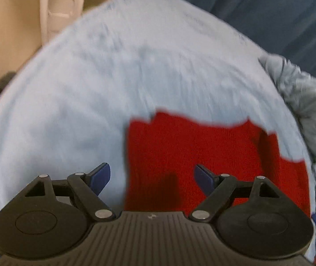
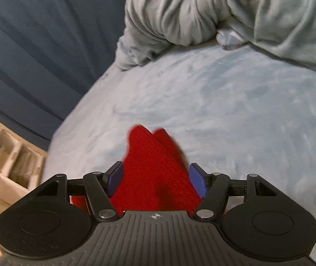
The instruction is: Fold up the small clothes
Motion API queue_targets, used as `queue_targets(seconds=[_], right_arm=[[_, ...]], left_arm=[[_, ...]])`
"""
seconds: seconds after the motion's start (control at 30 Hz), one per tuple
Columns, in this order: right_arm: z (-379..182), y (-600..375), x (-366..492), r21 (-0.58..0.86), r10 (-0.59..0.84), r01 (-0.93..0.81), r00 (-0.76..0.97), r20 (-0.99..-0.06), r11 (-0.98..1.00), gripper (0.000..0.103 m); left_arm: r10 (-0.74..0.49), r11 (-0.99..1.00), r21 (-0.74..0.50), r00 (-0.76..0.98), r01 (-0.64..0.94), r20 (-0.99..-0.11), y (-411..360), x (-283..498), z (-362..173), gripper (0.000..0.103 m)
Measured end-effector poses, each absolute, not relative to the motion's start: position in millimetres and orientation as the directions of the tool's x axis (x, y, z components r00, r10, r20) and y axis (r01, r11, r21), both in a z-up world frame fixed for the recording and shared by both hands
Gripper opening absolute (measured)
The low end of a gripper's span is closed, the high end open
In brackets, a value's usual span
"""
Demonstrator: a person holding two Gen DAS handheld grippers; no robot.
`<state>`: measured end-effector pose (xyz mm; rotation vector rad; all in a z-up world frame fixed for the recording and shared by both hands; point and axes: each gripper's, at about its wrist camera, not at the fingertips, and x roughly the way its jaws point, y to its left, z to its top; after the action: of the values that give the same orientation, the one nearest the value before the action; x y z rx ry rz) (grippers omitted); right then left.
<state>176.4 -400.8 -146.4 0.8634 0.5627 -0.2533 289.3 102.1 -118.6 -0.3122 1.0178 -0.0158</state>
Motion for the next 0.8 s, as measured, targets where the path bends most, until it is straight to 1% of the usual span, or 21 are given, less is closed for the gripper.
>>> queue_targets(seconds=[0.1, 0.2, 0.3, 0.4, 0.47, 0.53, 0.6, 0.8], right_arm=[[-157, -399, 187, 0.621, -0.054, 0.454, 0.832, -0.552, 0.639, 0.067], [-162, -397, 194, 0.566, -0.114, 0.458, 0.835, -0.538, 0.686, 0.069], [-166, -400, 199, 0.510, -0.084, 0.427, 0.821, -0.564, 0.747, 0.069], [-168, -404, 199, 0.510, -0.060, 0.405, 0.823, -0.565, 0.759, 0.072], [-171, -407, 199, 0.519, -0.047, 0.406, 0.819, -0.572, 0.752, 0.072], [-172, -410, 198, 0.529, -0.034, 0.408, 0.814, -0.580, 0.744, 0.072], [-171, -411, 196, 0.540, -0.023, 0.408, 0.812, -0.583, 0.736, 0.072], [-171, -408, 197, 0.519, -0.021, 0.403, 0.804, -0.594, 0.754, 0.073]], left_arm=[[-0.117, 0.974, -0.201, 0.524, -0.106, -0.843, 86, 280, -133, 0.086], [-0.091, 0.986, -0.149, 0.526, -0.069, -0.846, 76, 274, -137, 0.086], [-0.095, 0.989, -0.139, 0.517, -0.048, -0.851, 71, 271, -141, 0.087], [-0.085, 0.988, -0.139, 0.514, -0.067, -0.854, 67, 266, -144, 0.087], [-0.086, 0.986, -0.148, 0.515, -0.081, -0.853, 66, 262, -146, 0.087], [-0.082, 0.986, -0.147, 0.520, -0.084, -0.850, 65, 258, -145, 0.089], [-0.074, 0.986, -0.139, 0.522, -0.087, -0.850, 64, 255, -147, 0.099], [-0.075, 0.987, -0.137, 0.509, -0.086, -0.858, 67, 249, -152, 0.099]])
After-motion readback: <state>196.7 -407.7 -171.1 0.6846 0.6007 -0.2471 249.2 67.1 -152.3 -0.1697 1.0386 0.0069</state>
